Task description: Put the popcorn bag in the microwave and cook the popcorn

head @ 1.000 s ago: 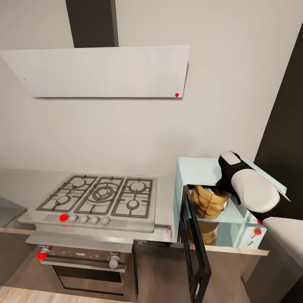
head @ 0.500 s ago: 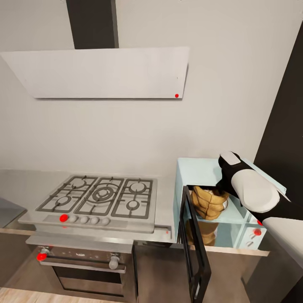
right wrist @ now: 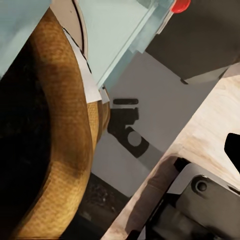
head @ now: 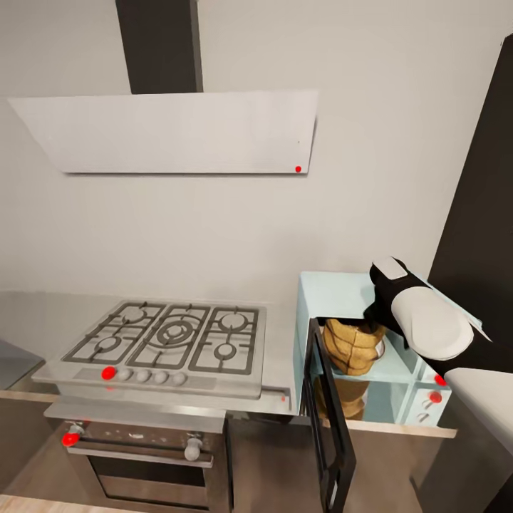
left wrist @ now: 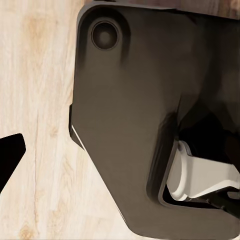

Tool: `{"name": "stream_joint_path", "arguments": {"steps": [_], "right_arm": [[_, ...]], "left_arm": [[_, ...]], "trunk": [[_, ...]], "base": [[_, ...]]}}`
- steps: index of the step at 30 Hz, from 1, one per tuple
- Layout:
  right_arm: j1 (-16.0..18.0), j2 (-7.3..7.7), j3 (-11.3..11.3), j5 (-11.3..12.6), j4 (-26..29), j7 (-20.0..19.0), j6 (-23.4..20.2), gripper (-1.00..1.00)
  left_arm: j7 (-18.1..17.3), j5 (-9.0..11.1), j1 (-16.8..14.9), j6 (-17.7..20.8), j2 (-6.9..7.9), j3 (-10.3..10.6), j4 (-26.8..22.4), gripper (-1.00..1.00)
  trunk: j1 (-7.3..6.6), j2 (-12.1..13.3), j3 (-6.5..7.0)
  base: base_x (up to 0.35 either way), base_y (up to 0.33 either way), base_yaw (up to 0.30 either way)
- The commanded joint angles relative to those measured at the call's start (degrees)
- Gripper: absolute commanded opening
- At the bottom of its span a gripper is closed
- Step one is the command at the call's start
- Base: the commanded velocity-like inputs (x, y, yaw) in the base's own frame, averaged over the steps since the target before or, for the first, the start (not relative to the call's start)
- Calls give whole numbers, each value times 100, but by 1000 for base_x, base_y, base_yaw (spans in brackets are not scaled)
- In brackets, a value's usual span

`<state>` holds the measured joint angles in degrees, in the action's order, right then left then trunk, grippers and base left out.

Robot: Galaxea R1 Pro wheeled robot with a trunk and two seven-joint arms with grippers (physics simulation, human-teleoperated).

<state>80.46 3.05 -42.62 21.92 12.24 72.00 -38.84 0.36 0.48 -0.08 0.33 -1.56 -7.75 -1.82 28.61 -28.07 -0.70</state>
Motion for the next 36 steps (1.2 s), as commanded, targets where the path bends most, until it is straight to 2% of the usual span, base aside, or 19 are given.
{"name": "stream_joint_path", "arguments": {"steps": [1,18,24,27,30,32,33,34,35,36], "right_arm": [[13,3,43,111,15,-72,8,100],[13,3,43,109,15,-73,8,100],[13,-21,48,111,15,-125,-2,100],[13,-100,56,111,15,-422,-30,100],[13,-117,66,111,53,-758,-252,100],[13,-133,90,111,244,-1187,-417,100],[13,-138,130,111,291,-1357,-441,100],[13,-142,263,106,336,-1615,-462,100],[13,-144,536,104,359,-1871,-473,100],[13,-145,953,103,372,-2126,-476,100]], "left_arm": [[6,5,-1,2,-2,-34,-2,100],[3,5,-1,-1,-2,-32,-2,100],[8,5,-1,5,-2,-34,-2,100],[8,5,-1,10,-2,-34,-2,100],[8,5,-1,10,-2,-34,-2,100],[8,5,-1,10,-2,-34,-2,100],[8,5,-1,10,-2,-34,-2,100],[8,5,-1,10,-2,-34,-2,100],[8,5,-1,10,-2,-34,-2,100],[8,5,-1,11,-2,-34,-2,100]], "trunk": [[3,-6,5],[3,-6,166],[3,-6,223],[3,-6,251],[3,-6,280],[3,-6,299],[3,-6,308],[3,-6,317],[3,-6,324],[3,-6,328]], "base": [[0,0,0],[-4,0,0],[-272,0,0],[-333,0,0],[-335,0,5],[-335,0,69],[-335,0,96],[-335,0,122],[-335,0,112],[-335,0,57]]}}
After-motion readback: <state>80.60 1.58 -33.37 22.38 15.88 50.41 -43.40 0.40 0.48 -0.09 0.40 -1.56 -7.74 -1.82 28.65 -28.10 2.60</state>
